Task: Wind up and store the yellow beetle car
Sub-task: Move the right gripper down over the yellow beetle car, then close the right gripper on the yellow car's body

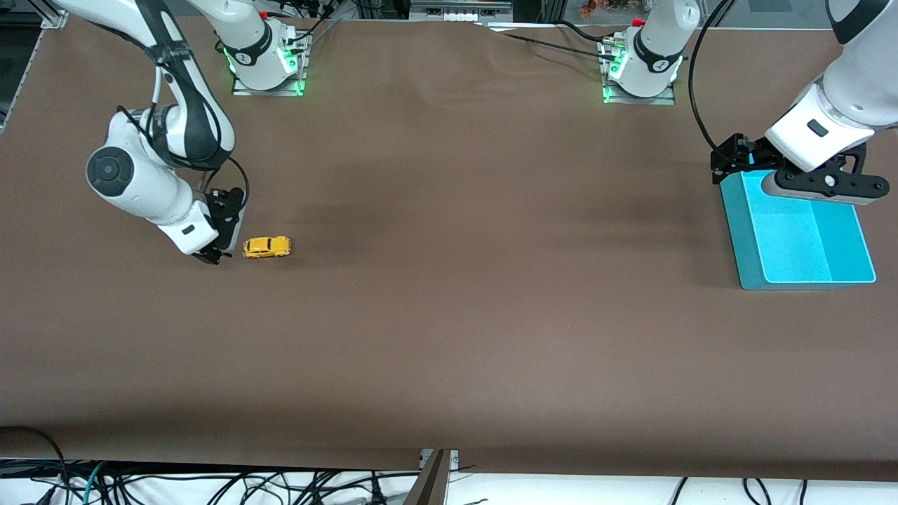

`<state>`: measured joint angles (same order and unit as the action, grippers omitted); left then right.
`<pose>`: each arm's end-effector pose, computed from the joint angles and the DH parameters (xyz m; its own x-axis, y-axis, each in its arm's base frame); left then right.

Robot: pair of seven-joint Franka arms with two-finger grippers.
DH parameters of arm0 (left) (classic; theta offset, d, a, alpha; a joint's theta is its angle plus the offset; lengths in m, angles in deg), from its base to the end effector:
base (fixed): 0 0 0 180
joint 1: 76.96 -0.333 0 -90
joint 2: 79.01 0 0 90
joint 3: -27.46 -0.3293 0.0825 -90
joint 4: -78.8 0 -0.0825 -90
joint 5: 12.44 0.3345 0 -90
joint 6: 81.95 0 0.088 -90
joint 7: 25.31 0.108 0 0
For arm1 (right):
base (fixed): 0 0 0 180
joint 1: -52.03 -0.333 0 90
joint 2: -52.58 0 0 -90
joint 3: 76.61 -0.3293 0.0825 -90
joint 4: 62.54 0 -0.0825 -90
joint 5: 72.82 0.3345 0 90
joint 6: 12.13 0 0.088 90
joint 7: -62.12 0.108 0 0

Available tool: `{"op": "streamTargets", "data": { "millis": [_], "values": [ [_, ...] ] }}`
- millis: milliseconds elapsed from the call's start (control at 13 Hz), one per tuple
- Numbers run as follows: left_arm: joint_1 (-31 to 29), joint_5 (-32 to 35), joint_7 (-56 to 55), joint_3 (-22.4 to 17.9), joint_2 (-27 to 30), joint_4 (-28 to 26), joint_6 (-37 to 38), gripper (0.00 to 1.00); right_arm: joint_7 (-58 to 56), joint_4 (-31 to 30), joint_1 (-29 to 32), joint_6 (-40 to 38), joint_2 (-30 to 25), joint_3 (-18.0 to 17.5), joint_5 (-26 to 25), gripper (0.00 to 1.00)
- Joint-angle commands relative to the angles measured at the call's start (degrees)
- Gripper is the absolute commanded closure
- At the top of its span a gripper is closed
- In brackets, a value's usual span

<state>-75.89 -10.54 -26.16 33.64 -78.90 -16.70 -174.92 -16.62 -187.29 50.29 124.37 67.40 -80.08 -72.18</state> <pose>0.5024 -0.0605 0.6016 0.9927 -0.1131 -0.0418 -0.1145 -0.9928 -0.0338 0.5237 0.0471 0.3168 0.1156 0.9932 0.0119 0.9918 -0.1147 -0.0567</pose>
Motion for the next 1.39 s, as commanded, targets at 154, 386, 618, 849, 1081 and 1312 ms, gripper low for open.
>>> {"op": "streamTargets", "data": {
  "millis": [154, 386, 618, 849, 1081, 1312],
  "values": [
    [0.2, -1.2, -0.4, -0.2, -0.9, 2.0, 1.6, 0.0, -3.3, -2.9, 0.4, 9.1, 3.1, -1.6, -0.3, 0.07],
    [0.2, -1.2, -0.4, -0.2, -0.9, 2.0, 1.6, 0.0, -4.4, -4.9, 0.3, 12.3, 3.4, -2.2, -0.3, 0.07],
    [0.2, -1.2, -0.4, -0.2, -0.9, 2.0, 1.6, 0.0, -6.6, -5.8, 0.4, 14.0, 3.7, -2.2, -0.3, 0.07],
    [0.2, -1.3, -0.4, -0.2, -0.9, 2.0, 1.6, 0.0, -7.0, -6.5, 0.4, 16.1, 4.5, -2.1, -0.3, 0.13],
    [0.2, -1.3, -0.4, -0.2, -0.9, 2.0, 1.6, 0.0, -7.3, -7.3, 0.4, 16.9, 4.4, -2.1, -0.2, 0.16],
    [0.2, -1.3, -0.4, -0.2, -0.9, 2.0, 1.6, 0.0, -7.3, -8.3, 0.8, 17.2, 4.3, -2.2, -0.2, 0.22]
  ]
}}
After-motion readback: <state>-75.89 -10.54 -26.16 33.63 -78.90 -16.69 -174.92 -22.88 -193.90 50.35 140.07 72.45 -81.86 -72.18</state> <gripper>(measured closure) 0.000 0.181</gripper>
